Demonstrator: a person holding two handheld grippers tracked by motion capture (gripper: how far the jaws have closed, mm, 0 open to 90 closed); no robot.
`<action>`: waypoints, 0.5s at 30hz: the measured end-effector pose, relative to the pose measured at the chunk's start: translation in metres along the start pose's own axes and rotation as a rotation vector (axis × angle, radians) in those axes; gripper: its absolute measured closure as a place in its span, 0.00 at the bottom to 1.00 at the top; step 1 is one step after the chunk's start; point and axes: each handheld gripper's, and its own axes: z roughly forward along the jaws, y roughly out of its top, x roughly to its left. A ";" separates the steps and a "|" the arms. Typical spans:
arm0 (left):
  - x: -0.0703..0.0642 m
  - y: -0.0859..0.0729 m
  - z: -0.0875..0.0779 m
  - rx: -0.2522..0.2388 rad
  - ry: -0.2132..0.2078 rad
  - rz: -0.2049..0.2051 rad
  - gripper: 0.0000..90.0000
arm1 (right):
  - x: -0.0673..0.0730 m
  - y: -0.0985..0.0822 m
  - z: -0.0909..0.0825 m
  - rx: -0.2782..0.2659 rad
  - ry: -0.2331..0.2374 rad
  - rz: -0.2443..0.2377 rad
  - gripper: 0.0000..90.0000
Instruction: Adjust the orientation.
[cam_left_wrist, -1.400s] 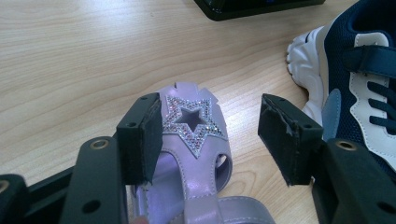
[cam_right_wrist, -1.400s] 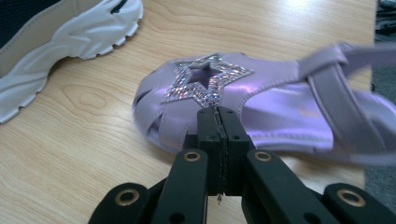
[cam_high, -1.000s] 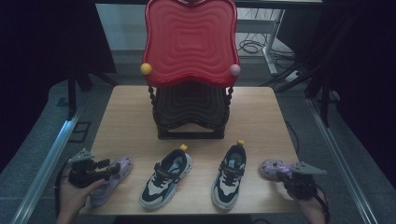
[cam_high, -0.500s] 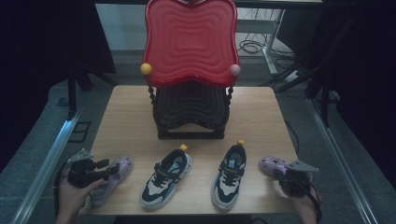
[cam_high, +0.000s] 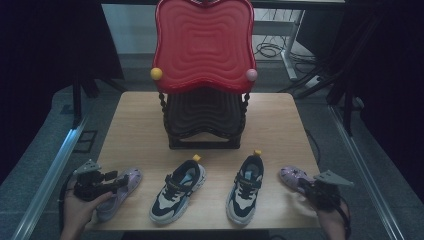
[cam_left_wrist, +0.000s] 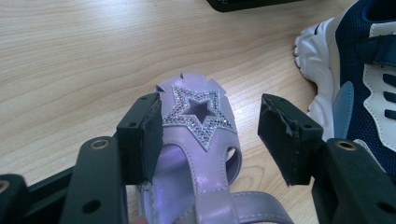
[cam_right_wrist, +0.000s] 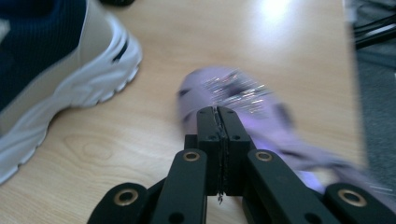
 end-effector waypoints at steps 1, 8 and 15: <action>0.000 0.000 0.000 -0.002 0.001 -0.001 0.45 | -0.007 0.001 -0.007 -0.021 -0.010 0.013 0.99; 0.000 0.000 0.000 -0.011 0.010 -0.002 0.45 | -0.040 -0.006 -0.029 -0.078 -0.063 0.089 0.99; -0.001 0.000 0.003 0.001 0.006 0.003 0.45 | -0.063 -0.014 -0.029 -0.068 -0.100 0.123 0.99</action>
